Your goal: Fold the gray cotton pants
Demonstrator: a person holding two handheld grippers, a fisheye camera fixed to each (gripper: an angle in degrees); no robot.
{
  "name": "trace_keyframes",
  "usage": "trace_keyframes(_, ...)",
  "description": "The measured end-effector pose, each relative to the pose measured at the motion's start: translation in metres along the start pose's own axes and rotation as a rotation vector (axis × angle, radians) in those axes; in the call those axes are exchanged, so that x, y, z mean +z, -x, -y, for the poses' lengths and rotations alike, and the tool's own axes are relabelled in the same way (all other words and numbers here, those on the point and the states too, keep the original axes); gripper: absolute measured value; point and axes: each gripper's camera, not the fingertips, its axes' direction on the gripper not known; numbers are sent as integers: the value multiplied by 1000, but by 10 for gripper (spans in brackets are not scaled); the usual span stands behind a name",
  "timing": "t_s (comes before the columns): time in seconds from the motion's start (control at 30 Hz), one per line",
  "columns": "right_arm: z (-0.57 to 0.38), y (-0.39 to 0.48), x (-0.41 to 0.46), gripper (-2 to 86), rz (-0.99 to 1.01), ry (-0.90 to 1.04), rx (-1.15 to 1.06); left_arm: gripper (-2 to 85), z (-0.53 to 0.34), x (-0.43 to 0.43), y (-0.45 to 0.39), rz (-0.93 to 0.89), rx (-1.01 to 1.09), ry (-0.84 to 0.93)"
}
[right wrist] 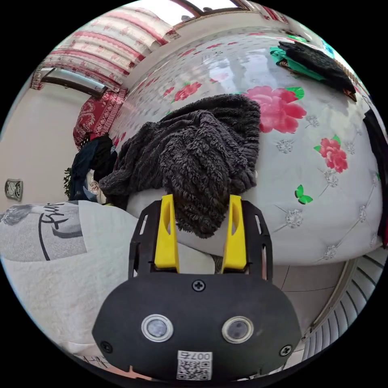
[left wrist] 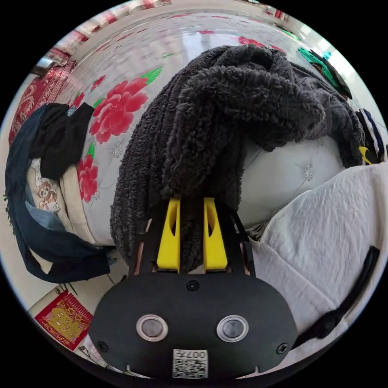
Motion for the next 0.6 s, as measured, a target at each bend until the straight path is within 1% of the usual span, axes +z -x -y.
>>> trace_keyframes(0.07,29,3,8,103,-61,27,-4,69,29,-2,13,-40,-62,64)
trace_keyframes(0.1,50,3,8,94,-101,22,0,68,37,-3,19,-50,-87,60)
trace_keyframes(0.13,61,2,6,91,-109,16,0,64,53,-4,30,-29,-114,39)
trace_keyframes(0.17,83,0,-1,86,-113,-2,-6,59,72,-4,37,23,-111,36)
trace_keyframes(0.3,139,-4,-38,86,-167,-89,-52,47,134,-14,53,123,-100,46)
trace_keyframes(0.37,152,-6,-52,88,-179,-102,-71,36,156,-35,53,195,-31,-48)
trace_keyframes(0.4,156,-9,-58,91,-181,-101,-74,32,158,-42,53,199,-10,-86)
trace_keyframes(0.47,155,-15,-64,95,-188,-98,-67,34,149,-71,58,158,29,-264)
trace_keyframes(0.53,148,-21,-67,101,-184,-114,-48,41,131,-86,71,133,-29,-329)
trace_keyframes(0.6,136,-30,-71,109,-135,-127,-16,49,102,-94,86,125,-111,-371)
